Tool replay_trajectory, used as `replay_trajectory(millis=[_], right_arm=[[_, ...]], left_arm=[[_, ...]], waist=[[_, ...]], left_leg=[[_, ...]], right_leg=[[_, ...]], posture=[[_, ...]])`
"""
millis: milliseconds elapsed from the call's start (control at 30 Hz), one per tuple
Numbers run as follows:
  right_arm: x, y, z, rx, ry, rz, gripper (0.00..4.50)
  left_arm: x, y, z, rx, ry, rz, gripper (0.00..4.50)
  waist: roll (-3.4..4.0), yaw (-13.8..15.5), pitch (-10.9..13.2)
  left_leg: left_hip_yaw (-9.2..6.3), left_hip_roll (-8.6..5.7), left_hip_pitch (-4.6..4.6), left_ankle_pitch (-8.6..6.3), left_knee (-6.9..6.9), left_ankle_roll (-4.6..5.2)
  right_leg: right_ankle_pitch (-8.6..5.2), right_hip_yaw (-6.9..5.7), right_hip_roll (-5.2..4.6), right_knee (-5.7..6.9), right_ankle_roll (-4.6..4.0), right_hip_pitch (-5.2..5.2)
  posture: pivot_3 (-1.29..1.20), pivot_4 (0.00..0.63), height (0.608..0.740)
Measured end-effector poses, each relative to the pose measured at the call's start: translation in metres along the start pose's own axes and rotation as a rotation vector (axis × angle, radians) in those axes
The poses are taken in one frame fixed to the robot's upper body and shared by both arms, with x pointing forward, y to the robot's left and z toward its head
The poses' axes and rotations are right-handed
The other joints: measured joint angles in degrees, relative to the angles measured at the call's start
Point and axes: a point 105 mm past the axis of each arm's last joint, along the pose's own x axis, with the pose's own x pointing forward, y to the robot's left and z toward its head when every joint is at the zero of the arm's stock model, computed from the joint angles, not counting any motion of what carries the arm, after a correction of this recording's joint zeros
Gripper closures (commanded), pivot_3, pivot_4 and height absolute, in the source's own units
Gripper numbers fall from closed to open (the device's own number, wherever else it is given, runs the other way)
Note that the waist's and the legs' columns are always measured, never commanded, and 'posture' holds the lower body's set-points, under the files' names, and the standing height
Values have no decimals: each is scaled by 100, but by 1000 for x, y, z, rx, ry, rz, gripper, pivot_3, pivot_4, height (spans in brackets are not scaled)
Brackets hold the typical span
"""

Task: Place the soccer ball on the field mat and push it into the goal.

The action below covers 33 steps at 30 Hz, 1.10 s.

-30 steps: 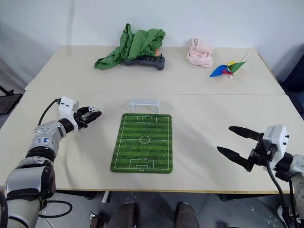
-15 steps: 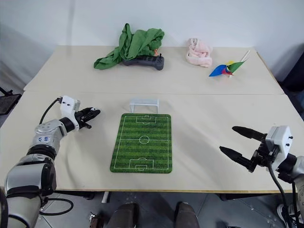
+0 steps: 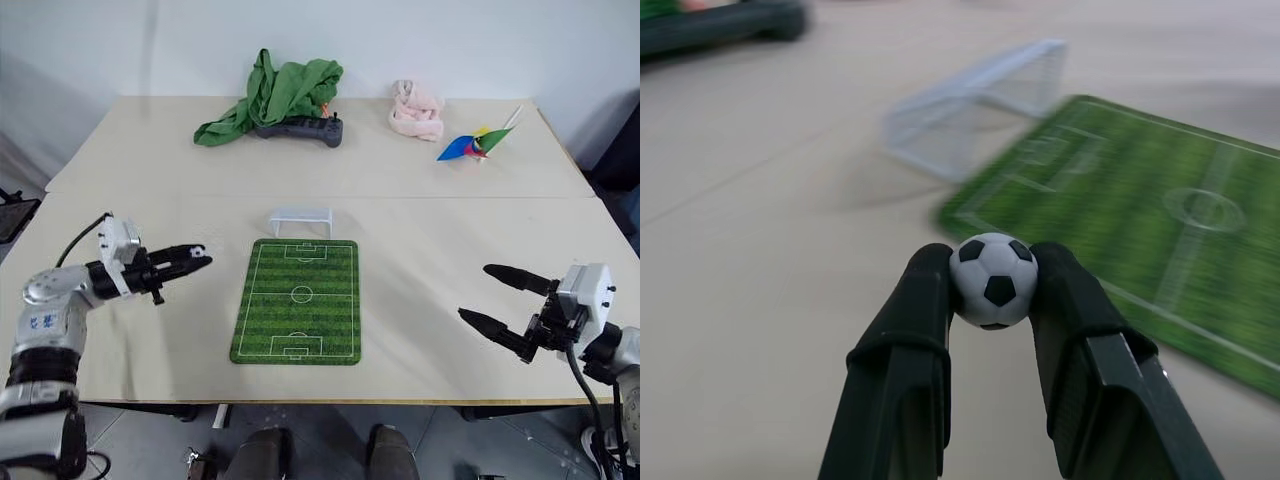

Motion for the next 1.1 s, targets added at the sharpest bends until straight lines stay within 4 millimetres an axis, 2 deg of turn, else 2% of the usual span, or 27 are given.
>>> replay_trajectory(millis=[167, 333, 533, 767, 1100], right_arm=[[0, 6, 5, 15, -50, 74, 0], [-2, 14, 9, 25, -85, 149, 0], [-8, 26, 3, 63, -88, 195, 0], [-13, 37, -6, 85, -91, 201, 0], [-14, 46, -8, 87, -93, 217, 0]], left_arm=[[20, -49, 2, 7, -26, -85, 3631], [50, -74, 25, 54, -112, -131, 3631], [78, -104, 18, 63, -101, -211, 3631], [102, -124, 11, 115, -75, -247, 3631], [118, -132, 5, 117, -64, -214, 3631]], waist=[[-1, 24, 1], [-1, 21, 0], [0, 10, -1], [1, 24, -1], [2, 20, -1]], left_leg=[[-2, -1, 2, -2, 7, 3], [-4, -1, 5, -3, 17, 4], [-1, 0, 9, -4, 17, 3], [0, -1, 7, -7, 23, 4], [-1, 0, 8, -8, 23, 5]], right_leg=[[0, 11, 3, 3, -1, 5], [1, 15, 6, 4, 0, 10], [1, 22, 10, 3, 0, 10], [2, 27, 11, -6, 1, 13], [2, 28, 12, -6, 1, 13]], posture=[[0, 150, 740], [0, 150, 740], [0, 150, 740], [0, 150, 740], [0, 150, 740]])
